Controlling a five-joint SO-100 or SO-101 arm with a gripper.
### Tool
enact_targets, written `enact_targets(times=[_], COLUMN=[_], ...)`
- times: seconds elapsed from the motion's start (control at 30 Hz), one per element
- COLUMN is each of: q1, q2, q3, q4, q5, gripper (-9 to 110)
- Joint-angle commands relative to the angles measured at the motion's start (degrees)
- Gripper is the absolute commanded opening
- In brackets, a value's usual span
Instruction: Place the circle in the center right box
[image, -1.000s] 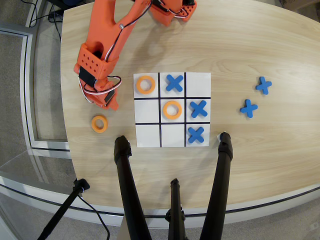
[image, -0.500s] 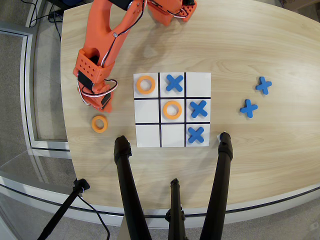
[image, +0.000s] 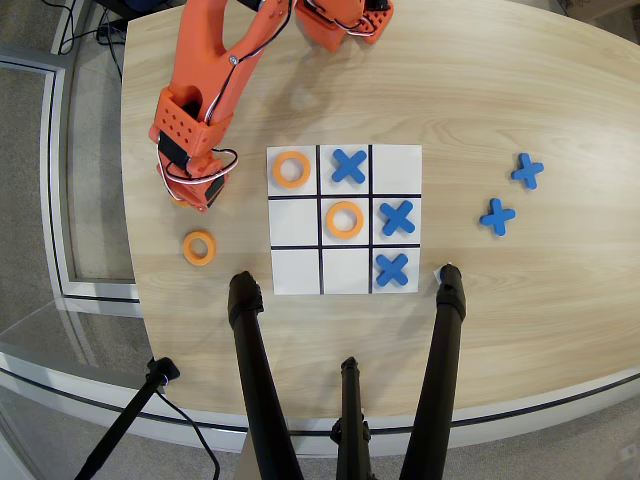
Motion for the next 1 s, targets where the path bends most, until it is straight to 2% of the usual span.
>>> enact_targets(times=[0.0, 0.3, 0.5, 0.97], q1=[-0.6, -3.9, -8.1, -26.8], q2=[1.0, 10.7, 22.4, 49.7], q3=[1.2, 1.1, 1.3, 11.7], q4=[0.4, 4.2, 11.2, 22.1], q5=[1.7, 6.0, 9.5, 17.2], gripper=[0, 0, 0, 0])
